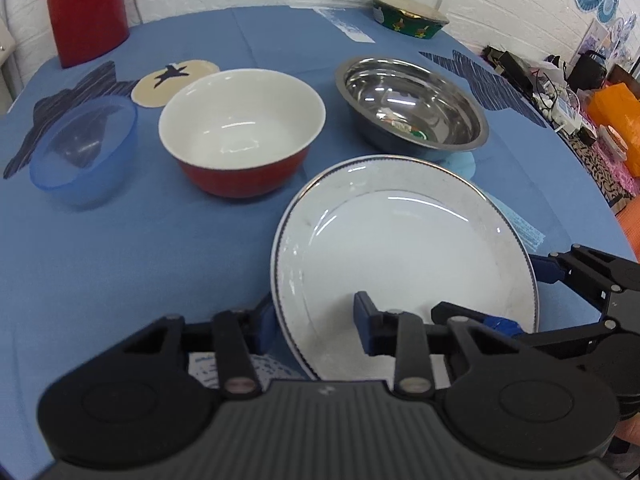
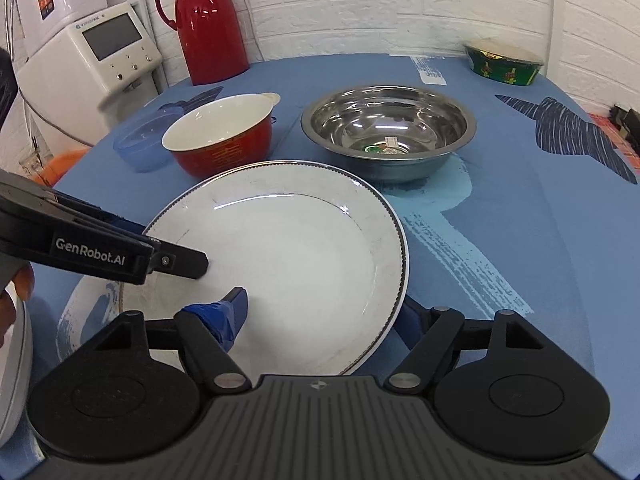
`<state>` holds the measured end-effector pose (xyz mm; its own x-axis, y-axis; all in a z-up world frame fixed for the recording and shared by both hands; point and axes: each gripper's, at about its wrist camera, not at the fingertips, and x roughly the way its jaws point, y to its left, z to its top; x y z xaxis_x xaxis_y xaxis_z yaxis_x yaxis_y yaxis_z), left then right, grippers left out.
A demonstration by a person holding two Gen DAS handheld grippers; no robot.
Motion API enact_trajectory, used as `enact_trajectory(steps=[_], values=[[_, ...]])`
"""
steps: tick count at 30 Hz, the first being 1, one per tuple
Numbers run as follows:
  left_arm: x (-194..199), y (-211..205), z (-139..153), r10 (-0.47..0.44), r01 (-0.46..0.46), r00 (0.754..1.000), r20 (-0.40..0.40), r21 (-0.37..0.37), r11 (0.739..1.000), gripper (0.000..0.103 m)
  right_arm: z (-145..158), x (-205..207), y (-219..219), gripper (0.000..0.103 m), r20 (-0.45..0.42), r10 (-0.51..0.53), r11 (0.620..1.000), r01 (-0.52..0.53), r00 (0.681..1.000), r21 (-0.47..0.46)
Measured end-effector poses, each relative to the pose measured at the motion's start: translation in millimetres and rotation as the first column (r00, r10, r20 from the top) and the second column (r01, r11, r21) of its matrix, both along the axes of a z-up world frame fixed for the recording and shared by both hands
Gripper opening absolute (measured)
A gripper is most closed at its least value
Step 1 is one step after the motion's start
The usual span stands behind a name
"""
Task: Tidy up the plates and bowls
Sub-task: 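Reach both grippers to the deep dark-rimmed white plate and grip its rim, then carry the deep plate with both grippers over the plate stack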
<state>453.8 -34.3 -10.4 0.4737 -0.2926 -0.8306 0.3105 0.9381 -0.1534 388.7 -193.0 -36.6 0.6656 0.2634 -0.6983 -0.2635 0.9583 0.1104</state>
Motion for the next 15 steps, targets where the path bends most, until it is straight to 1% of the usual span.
enact_trajectory(steps=[1, 5, 7, 11, 15], values=[[0.0, 0.9, -0.1, -0.001, 0.001, 1.0, 0.001, -0.002, 1.0, 0.032, 0.2, -1.2, 0.3, 0.062, -0.001, -0.002, 1.0, 0.002, 1.0, -0.001], [-6.1, 8.7, 0.8, 0.018, -0.019, 1.0, -0.018, -0.031, 0.999, 0.032, 4.3, -11.5, -1.7, 0.063, -0.02, -0.026, 0.998, 0.027, 0.999, 0.059], [-12.8, 10.3, 3.1, 0.017, -0.018, 1.0, -0.018, -0.027, 0.999, 0.032, 7.6, -19.6, 1.4, 0.064, -0.019, -0.033, 0.997, 0.034, 0.999, 0.062], [-32.8, 14.3, 15.6, 0.009, -0.009, 1.0, 0.01, -0.025, 1.0, 0.032, 17.6, -40.1, 6.8, 0.065, 0.009, -0.046, 0.997, 0.045, 0.999, 0.07], [-57.2, 22.9, 34.7, 0.009, -0.008, 0.999, 0.047, -0.041, 0.999, 0.032, 31.1, -65.9, 9.5, 0.066, 0.026, -0.047, 0.992, 0.044, 0.999, 0.118]])
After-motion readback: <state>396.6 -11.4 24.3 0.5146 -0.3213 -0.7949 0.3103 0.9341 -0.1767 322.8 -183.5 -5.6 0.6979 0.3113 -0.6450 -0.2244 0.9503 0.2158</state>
